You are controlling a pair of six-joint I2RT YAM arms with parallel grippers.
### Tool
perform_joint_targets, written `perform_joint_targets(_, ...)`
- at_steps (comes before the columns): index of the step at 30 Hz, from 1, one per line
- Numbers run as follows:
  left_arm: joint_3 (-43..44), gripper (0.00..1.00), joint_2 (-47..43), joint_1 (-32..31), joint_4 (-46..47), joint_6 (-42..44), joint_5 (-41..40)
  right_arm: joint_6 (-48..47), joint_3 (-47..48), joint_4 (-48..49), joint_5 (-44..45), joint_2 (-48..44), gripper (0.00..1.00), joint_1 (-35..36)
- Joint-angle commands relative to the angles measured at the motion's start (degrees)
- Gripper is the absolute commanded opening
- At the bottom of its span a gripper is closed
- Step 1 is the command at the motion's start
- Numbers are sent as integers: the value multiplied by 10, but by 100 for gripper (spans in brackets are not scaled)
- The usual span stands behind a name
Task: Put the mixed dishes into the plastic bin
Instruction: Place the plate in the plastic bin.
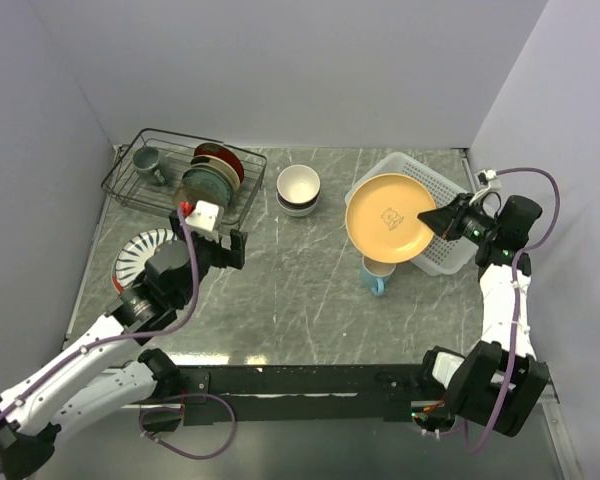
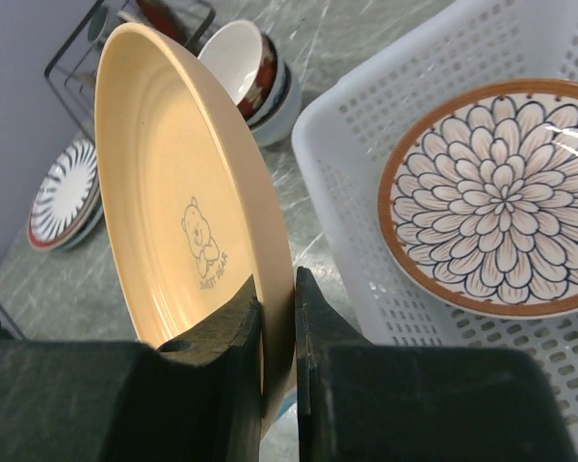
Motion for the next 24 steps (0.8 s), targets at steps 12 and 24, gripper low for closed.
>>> perform_joint_targets(12,14,99,6,179,-73,-81,86,132,133,29,196,162,0,-9)
perform_joint_targets(24,12,99,5,179,-73,-77,81,81,213,-19,269,296,1,-7)
